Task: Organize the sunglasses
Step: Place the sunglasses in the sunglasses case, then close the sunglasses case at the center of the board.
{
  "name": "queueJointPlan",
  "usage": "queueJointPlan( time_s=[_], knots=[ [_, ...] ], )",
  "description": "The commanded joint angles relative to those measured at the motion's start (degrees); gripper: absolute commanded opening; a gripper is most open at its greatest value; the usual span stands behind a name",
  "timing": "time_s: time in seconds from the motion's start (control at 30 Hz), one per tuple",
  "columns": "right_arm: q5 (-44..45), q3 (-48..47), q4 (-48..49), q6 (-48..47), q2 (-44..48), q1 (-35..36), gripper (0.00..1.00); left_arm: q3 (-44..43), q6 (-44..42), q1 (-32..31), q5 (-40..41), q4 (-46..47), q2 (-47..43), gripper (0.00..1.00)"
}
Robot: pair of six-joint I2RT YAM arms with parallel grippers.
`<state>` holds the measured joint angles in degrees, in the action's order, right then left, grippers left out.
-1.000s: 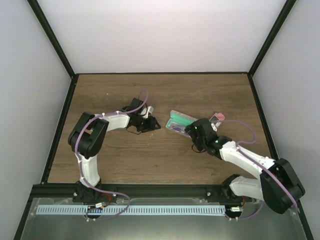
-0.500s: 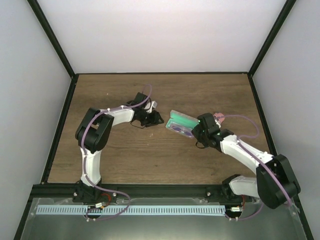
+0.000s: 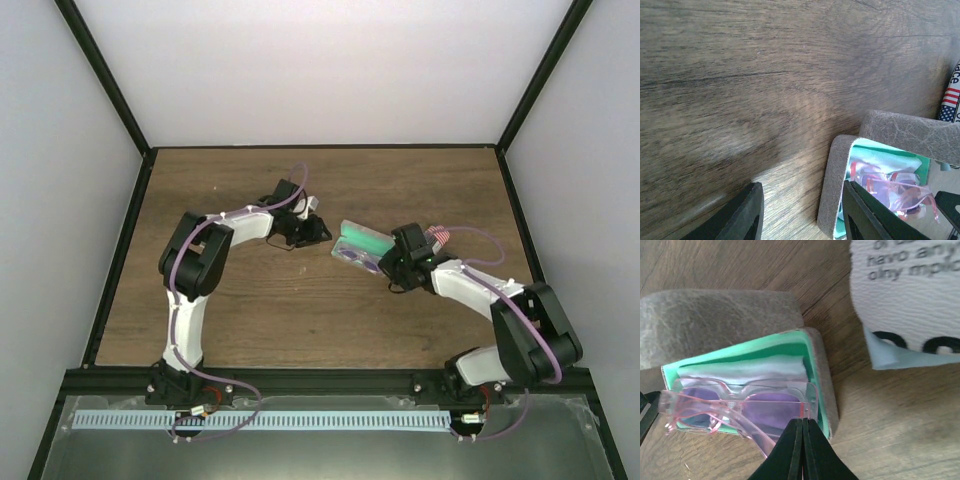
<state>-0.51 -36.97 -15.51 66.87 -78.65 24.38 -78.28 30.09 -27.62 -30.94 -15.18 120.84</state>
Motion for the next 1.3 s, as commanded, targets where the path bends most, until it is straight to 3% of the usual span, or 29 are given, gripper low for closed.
queueJointPlan(
  time_s=[0.0, 0.2, 0.4, 0.77, 1.27],
  knots=[
    [-2.02, -2.68, 2.91, -1.28, -2.83, -0.45, 0.01, -0.38, 0.13, -0.05, 0.44, -1.3, 1.56, 0.45],
    [0.53, -4.94, 2.92, -2.46, -2.6, -0.47, 0.01, 0.22, -0.02, -0.04, 0.09, -1.3, 1.61, 0.45],
    [4.42, -6.18, 1.34, -5.41, 2.09, -0.29, 0.08, 0.06, -0.13, 0.04, -0.39, -1.29, 1.94, 0.45],
    [-6.32, -11.82, 4.58, -7.82, -7.03, 8.2, 0.03, 0.74, -0.21, 0.11, -0.31, -1.08, 1.78, 0.45],
    [-6.08, -12.78, 3.96, -8.75, -12.82, 1.32, 0.08, 2.06, -0.66, 0.48, -0.2, -0.9, 0.98, 0.46]
  ],
)
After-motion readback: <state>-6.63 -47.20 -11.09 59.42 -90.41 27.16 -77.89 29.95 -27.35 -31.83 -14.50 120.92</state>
